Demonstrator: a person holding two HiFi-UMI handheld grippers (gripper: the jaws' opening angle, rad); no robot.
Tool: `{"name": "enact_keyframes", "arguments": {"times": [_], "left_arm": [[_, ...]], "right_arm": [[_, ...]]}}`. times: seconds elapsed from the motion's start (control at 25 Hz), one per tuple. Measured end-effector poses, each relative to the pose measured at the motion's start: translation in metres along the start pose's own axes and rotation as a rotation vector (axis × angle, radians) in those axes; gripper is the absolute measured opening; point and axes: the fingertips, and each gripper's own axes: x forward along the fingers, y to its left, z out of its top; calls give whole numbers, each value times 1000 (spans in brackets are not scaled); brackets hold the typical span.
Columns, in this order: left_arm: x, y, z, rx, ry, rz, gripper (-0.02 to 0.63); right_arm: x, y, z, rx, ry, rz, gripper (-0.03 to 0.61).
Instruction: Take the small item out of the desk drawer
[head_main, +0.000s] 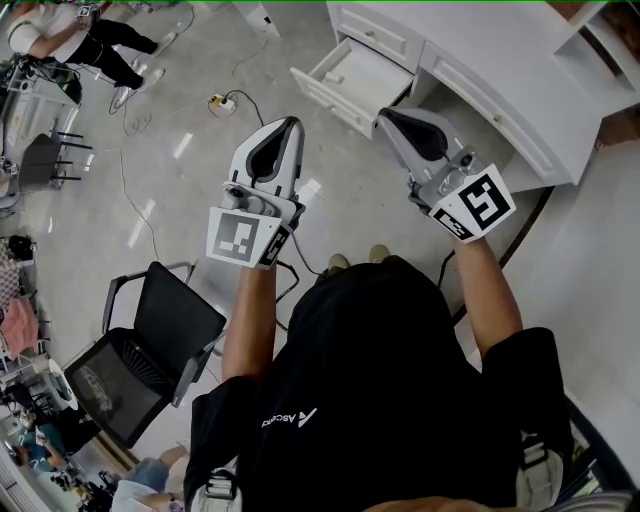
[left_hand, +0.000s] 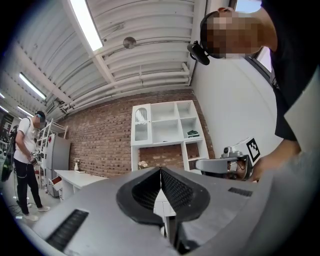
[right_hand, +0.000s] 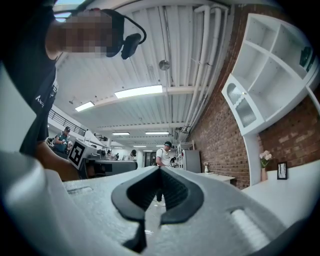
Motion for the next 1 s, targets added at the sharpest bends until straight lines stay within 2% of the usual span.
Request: {"name": "enact_keyframes", "arguments": {"times": [0.28, 0.48, 0.76, 1.0], "left_arm": [[29, 2, -3, 30, -2, 37, 0], [37, 26, -10, 24, 4, 70, 0], [63, 95, -28, 22, -17, 91, 0], [92, 178, -48, 62, -21, 57, 0]], "right_arm": [[3, -36, -6, 10, -9, 32, 0], [24, -46, -19, 19, 2, 56, 0], [81, -77, -47, 8, 35, 57, 0], [158, -108, -82, -18, 90, 32, 0]]}}
